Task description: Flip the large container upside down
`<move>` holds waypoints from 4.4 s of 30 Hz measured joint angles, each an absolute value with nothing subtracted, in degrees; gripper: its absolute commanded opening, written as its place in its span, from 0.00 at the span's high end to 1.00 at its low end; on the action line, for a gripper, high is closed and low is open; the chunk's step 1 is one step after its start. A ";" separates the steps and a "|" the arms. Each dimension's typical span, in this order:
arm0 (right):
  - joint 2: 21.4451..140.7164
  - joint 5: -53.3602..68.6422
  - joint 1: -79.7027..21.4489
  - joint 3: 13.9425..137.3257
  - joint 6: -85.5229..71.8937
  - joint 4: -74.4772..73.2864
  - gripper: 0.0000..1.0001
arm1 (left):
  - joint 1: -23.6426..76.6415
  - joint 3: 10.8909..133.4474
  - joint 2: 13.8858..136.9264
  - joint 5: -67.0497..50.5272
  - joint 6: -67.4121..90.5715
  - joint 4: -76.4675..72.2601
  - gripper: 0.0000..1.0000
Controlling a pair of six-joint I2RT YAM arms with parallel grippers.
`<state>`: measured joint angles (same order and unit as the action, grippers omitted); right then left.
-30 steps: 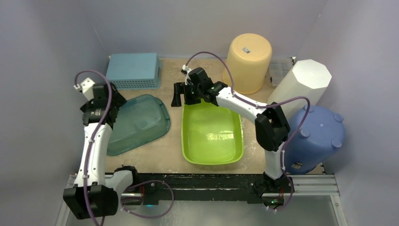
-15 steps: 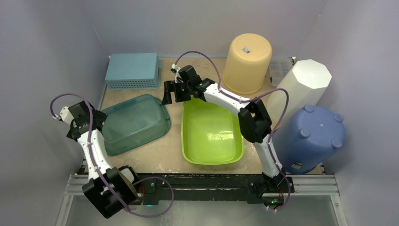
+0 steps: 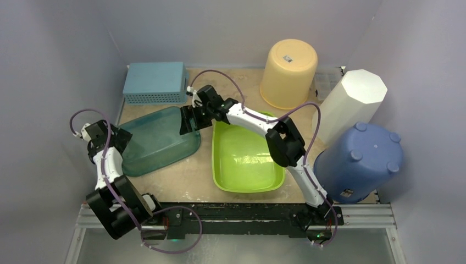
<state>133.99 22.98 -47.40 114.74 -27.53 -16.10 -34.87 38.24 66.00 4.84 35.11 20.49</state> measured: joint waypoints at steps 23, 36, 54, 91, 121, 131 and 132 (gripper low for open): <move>133.88 28.27 -48.01 111.55 -27.16 -13.47 0.13 | -34.30 57.63 91.50 -15.09 30.26 8.64 0.16; 129.01 22.13 -47.86 112.36 -22.02 -20.80 0.08 | -30.13 61.49 86.59 -8.16 30.37 14.96 0.11; 78.81 -10.59 -26.94 66.19 -27.55 -25.89 0.10 | -4.19 55.59 61.47 -7.66 31.38 20.80 0.14; 72.40 1.58 -21.76 45.41 -28.84 -18.92 0.68 | 41.06 40.10 76.97 6.07 43.20 12.84 0.70; 67.13 17.26 -20.16 44.71 -32.14 -10.02 1.00 | 40.12 22.00 68.18 9.23 54.68 -5.45 1.00; 67.09 14.72 -21.26 56.75 -24.34 -19.49 1.00 | 41.12 24.47 69.52 2.66 52.73 -6.61 0.38; 67.05 13.39 -21.63 58.39 -23.33 -21.15 1.00 | 41.32 25.28 69.28 1.89 52.38 -6.61 0.35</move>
<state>67.05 13.39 -21.63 58.39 -23.33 -21.15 41.32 25.28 69.28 1.89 52.38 -6.61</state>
